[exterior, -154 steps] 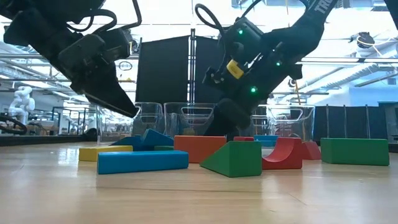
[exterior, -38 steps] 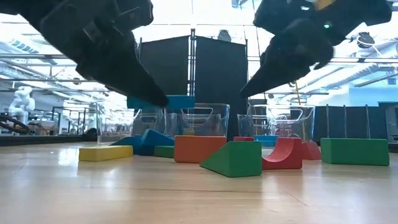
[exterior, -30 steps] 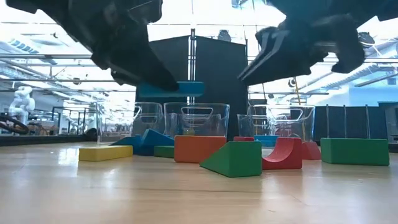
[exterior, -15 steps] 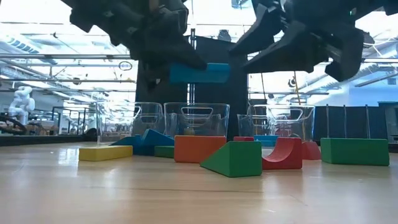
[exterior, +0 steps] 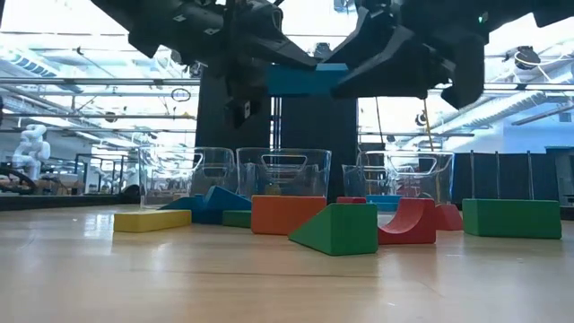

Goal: Sort blocks by size
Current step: Put the blue rectangular block into the right transparent bin

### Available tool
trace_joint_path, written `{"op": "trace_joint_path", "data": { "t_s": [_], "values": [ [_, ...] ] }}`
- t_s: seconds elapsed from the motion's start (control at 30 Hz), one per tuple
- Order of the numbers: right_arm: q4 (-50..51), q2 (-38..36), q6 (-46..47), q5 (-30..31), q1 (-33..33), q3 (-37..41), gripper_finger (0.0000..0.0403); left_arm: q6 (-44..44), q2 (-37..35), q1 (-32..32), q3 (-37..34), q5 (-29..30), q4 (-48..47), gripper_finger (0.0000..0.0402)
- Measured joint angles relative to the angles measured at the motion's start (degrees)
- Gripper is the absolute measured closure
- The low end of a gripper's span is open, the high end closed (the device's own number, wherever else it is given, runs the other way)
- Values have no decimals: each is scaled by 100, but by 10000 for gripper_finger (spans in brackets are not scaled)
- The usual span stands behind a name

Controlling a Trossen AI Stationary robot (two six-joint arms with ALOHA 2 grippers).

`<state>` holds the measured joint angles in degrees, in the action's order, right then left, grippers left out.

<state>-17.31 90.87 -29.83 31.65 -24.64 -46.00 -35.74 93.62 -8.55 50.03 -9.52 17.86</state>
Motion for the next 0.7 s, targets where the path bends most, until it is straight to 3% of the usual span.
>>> {"op": "trace_joint_path", "data": {
  "t_s": [0.27,0.7],
  "values": [
    [-158,0,0,34,70,0,214,-144,0,139,-1,-154,24,292],
    [-132,0,18,18,137,0,318,-285,0,150,-1,-232,147,292]
  ]
}}
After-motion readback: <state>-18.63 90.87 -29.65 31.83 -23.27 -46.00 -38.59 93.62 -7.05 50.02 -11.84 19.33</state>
